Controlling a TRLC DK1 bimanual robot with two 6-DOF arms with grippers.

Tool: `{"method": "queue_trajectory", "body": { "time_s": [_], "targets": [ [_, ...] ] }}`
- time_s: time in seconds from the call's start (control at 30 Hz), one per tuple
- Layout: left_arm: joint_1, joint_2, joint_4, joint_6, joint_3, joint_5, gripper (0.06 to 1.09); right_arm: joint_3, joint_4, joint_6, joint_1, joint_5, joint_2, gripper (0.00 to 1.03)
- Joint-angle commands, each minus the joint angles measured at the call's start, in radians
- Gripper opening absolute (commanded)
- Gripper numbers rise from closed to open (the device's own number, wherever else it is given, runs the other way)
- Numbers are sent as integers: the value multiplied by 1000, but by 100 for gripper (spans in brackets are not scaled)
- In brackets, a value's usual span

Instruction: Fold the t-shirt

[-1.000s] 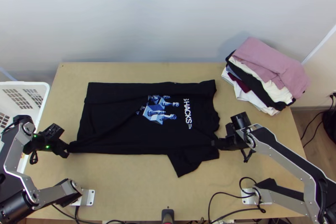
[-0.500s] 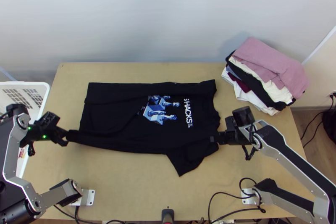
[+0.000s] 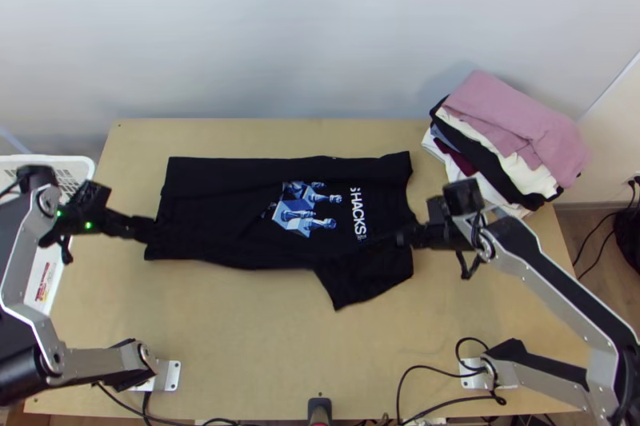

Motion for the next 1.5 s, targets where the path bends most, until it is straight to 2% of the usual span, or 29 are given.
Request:
{"method": "queue_trajectory", "body": {
  "time_s": [0.0, 0.6, 1.03, 1.47],
  "targets": [
    [-23, 40, 24, -98, 78, 20, 10, 69, 37, -21, -30, 7, 53, 3],
    [-128, 278, 147, -359, 336, 17, 10, 417, 94, -61, -102, 19, 416, 3],
    [-149, 474, 167, -428, 504, -30, 10, 630, 95, -67, -138, 80, 645, 3],
    [-181, 571, 257, -532, 510, -52, 10, 696, 101, -66, -135, 177, 741, 3]
  ]
}}
